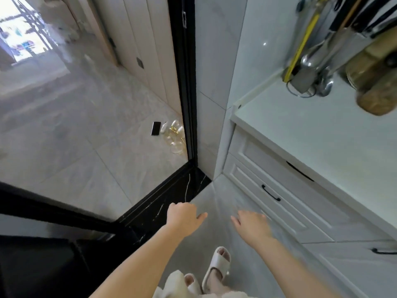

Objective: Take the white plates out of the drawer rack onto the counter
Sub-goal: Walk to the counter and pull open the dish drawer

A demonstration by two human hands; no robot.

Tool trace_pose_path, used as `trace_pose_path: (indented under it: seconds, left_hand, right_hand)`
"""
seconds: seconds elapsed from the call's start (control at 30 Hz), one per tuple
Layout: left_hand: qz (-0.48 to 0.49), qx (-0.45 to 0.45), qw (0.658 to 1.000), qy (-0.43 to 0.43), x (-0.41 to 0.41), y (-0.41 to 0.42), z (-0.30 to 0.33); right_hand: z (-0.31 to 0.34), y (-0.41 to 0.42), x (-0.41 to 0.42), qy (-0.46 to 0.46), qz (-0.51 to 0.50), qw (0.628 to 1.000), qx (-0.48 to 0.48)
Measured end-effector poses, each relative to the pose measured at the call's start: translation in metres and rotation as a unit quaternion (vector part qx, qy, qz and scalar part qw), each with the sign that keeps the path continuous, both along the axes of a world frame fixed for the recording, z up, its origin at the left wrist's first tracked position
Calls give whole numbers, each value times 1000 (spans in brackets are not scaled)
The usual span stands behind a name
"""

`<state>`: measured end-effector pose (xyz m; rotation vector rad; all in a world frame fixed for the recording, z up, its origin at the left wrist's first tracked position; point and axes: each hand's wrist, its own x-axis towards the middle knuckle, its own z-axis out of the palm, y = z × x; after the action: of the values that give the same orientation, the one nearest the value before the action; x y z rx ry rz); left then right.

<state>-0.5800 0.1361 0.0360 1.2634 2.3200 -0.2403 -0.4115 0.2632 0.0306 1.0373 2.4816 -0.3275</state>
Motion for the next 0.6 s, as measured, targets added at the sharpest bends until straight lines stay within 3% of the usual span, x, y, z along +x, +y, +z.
trace_pose_path:
  seconds: [0.33,0.6]
  left_hand:
    - [-86,23,996,1,14,105,-4]
    - [-169,20,985,-28,41,160,-1]
  right_hand:
    - [-4,76,37,-36,-113,993,-9]
    - [-7,88,71,-38,-201,978,-29]
